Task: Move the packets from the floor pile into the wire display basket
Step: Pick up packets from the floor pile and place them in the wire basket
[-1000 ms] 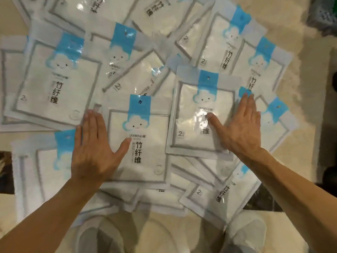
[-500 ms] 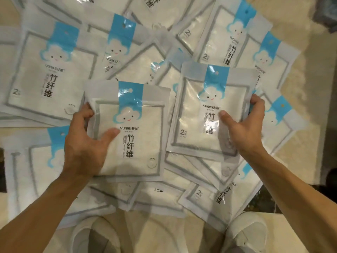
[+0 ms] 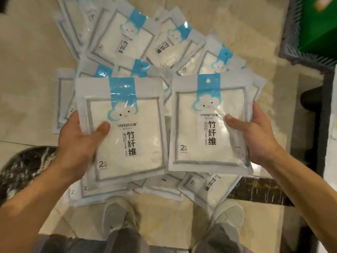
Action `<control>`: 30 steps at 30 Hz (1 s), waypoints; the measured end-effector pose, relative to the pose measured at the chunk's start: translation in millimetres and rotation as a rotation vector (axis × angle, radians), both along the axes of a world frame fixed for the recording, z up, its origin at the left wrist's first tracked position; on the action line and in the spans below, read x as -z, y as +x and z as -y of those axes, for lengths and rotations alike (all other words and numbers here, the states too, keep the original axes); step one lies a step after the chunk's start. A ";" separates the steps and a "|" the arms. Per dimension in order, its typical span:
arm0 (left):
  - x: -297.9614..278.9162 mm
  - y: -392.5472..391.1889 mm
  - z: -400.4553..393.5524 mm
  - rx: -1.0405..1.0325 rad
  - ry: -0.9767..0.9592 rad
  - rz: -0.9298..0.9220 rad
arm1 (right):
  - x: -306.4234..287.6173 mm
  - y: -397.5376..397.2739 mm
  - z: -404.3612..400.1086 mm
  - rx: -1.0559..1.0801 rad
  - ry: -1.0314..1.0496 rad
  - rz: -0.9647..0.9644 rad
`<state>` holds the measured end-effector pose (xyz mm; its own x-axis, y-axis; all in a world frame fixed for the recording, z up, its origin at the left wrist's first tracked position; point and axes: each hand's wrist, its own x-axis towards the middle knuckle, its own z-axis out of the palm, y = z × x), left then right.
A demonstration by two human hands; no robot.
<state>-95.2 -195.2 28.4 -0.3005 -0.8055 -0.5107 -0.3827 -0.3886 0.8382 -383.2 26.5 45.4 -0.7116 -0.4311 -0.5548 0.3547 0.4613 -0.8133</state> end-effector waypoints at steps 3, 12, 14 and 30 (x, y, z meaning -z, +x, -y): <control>-63.6 0.7 12.0 -0.033 0.063 -0.079 | -69.1 -4.0 15.4 -0.018 -0.044 0.076; -281.8 26.0 57.5 -0.067 0.138 -0.238 | -304.2 0.7 81.0 -0.102 -0.164 0.190; -334.1 35.6 68.0 -0.087 0.108 -0.261 | -362.2 8.6 97.4 -0.131 -0.180 0.198; -754.6 223.4 95.5 -0.336 -0.196 -0.409 | -773.4 154.0 193.6 -0.422 -0.454 0.171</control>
